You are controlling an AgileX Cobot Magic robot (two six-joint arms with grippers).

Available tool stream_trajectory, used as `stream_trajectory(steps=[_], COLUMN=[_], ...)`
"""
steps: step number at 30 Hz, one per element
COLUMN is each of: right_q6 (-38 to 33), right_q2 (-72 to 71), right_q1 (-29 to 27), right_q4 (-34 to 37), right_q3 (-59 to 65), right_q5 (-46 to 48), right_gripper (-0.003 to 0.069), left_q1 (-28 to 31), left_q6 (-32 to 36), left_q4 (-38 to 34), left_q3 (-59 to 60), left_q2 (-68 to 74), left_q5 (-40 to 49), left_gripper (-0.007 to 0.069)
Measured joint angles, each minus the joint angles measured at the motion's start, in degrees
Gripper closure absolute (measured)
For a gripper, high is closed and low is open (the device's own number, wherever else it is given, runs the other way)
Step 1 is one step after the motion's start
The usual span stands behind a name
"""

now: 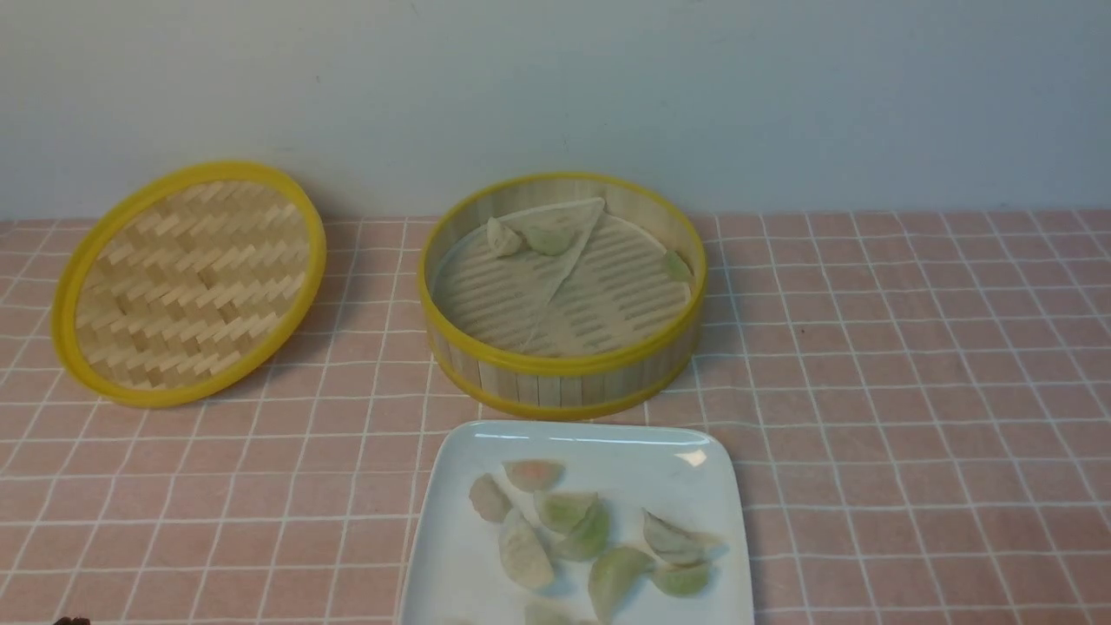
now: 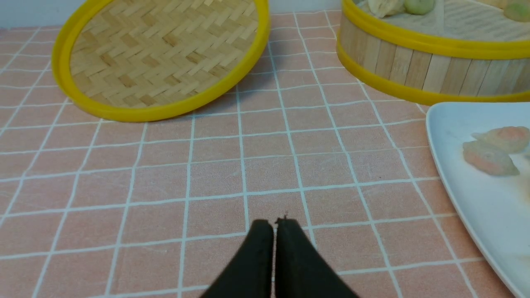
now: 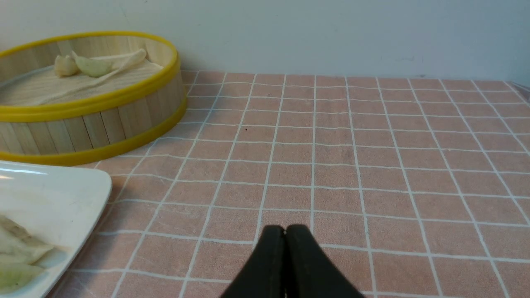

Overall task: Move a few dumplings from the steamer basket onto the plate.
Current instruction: Use the right arm to grab a dumpling from inside the steamer

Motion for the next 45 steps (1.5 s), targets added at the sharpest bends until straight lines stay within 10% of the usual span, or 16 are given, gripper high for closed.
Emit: stream_trajectory(steps=[19, 36, 45], right_q6=[10.3, -5.8, 0.1], right_q2=[0.0, 58.1, 84.3], right_q1=[0.2, 2.1, 14.6], right_q4=[42.5, 16.4, 5.7], right_q3=[0.3, -52.9, -76.8], right_q5=[-27.9, 33.8, 40.9], right_gripper=[0.0673, 0.0672, 0.067], left_q1=[0.0, 0.0, 0.0], left_q6=[0.0, 0.0, 0.0], left_q4=[0.0, 0.0, 0.0], left_q3=[0.0, 0.0, 0.0], left_q2=[0.0, 0.0, 0.0], left_q5=[0.0, 0.0, 0.0], left_gripper=[0.0631, 0.0631, 0.0631])
